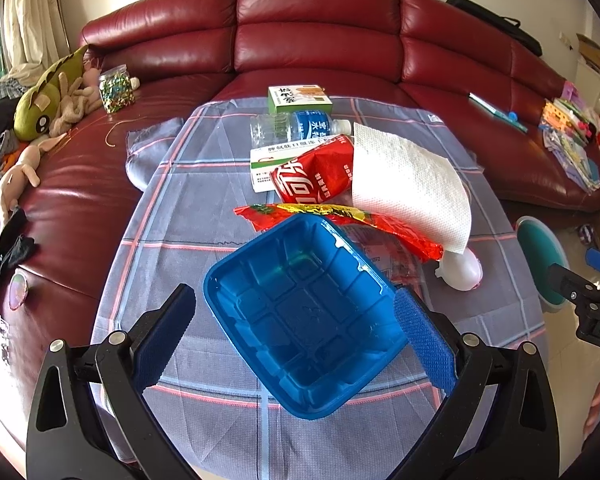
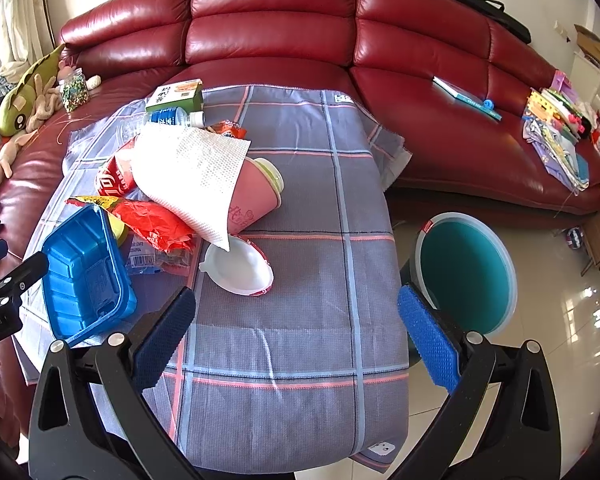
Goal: Collect trash
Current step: 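Move the left gripper toward the blue plastic tray on the table, then grasp the blue tray rim with the left gripper while the right grasps the red-yellow snack bag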
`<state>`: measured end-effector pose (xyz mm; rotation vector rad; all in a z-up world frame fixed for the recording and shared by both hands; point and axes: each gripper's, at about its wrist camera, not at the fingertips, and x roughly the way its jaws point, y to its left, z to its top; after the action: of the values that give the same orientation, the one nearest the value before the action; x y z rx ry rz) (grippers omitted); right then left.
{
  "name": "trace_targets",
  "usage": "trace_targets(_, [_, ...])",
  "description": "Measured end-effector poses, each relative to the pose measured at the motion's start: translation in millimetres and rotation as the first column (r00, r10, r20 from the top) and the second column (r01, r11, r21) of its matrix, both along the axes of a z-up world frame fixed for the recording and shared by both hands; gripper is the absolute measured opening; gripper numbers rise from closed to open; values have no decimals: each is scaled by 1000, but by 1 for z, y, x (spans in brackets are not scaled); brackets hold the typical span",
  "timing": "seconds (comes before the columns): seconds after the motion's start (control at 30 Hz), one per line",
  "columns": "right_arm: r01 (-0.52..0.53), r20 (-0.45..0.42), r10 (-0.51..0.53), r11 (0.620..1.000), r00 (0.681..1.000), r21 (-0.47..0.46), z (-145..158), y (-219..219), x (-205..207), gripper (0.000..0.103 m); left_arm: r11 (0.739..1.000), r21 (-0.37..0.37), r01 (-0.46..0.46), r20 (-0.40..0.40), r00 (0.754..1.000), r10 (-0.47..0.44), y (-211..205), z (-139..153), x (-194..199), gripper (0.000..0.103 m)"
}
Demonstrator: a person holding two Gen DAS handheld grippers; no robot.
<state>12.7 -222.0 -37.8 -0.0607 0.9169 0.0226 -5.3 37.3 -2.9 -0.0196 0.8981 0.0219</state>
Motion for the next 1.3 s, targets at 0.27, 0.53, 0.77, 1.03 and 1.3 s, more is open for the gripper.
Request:
trace_targets(0.27, [4,-6,-4,1000,1000,2,-2,-1,1,97,1000,2,-1,0,1000,1,-1,-1,0,99])
trace_targets(0.53, [-1,-10,1,1000,1000,-5,-2,1,1,97,1000,3,-3,0,1000,3,1,-3,0,99])
trace_targets(0.77, [1,-22,-1,1000,1000,-5,-6,2,2,97,1000,-2,-4,-3,1000,4,2,-4,-1,99])
trace_targets(1.03, [-2,-42,2,1000,999,-2,-16,6,5,97,1000,-3,-30,-35,999,30,22,-19,-1,99])
trace_targets(1.3, [-7,-82,7,1000,997,-3,-37,11,8,97,998,-35,-55,-188,981,48,49,-69,7,99])
